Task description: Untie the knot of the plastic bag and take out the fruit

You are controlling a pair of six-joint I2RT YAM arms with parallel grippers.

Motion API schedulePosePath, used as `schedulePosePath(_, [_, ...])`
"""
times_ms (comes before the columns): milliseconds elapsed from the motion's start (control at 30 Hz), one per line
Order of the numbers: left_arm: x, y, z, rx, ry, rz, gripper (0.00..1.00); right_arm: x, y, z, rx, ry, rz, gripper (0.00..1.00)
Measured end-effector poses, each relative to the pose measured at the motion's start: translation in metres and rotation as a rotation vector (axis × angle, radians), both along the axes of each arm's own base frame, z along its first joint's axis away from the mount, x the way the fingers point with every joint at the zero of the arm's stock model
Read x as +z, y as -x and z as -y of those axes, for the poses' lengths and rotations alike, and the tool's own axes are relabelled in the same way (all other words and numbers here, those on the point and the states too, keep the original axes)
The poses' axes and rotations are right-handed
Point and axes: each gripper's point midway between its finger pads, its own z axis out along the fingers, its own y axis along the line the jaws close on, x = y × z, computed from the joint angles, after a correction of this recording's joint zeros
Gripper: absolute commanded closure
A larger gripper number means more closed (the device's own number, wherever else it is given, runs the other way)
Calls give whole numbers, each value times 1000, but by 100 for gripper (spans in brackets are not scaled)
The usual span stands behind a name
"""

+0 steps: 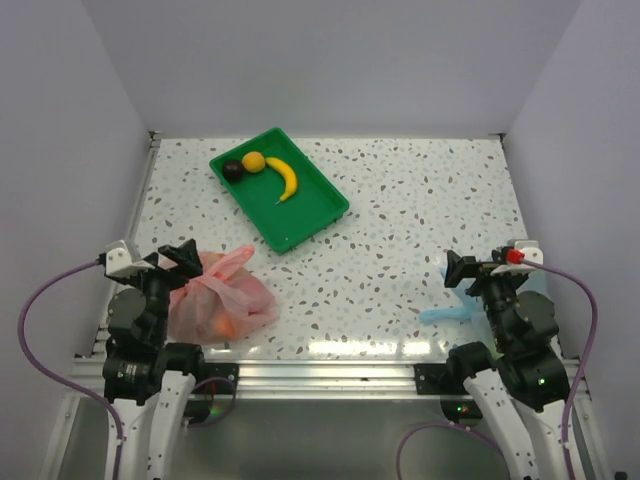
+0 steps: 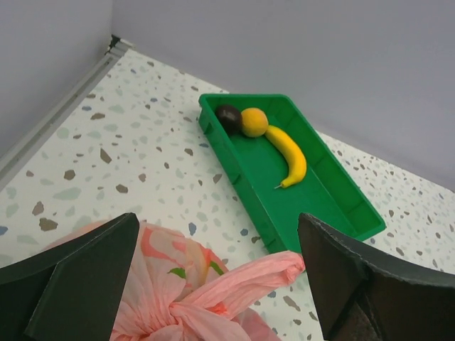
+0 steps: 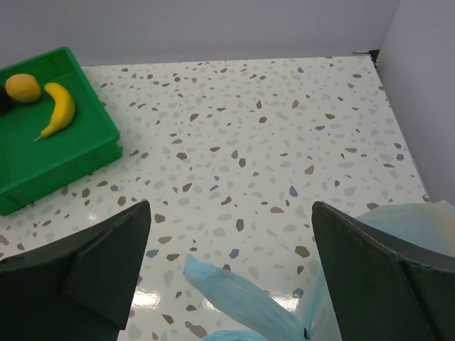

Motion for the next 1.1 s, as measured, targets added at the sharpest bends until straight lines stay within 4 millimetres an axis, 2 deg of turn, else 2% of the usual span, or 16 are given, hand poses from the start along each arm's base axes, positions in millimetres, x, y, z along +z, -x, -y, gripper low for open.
schedulePosePath(267, [-44,-20,5,14,83,-286,0,0,1,-5,27,0,0,1])
schedulePosePath(500, [-43,-38,9,33,113,-556,0,0,1,-10,52,0,0,1])
schedulePosePath(600, [-52,-45,11,34,106,-687,0,0,2,-11,58,0,0,1])
schedulePosePath(767, [-100,-40,17,16,108,-903,0,0,2,-11,55,1,0,1])
schedulePosePath(900, [-146,-21,24,-12,125,-1051,0,0,2,-11,56,1,0,1])
schedulePosePath(1000, [-178,-7,29,-24,137,-1142,14,0,2,-11,58,1,0,1])
schedulePosePath(1100, [-193,0,35,-41,135,-1173,44,0,2,-12,59,1,0,1])
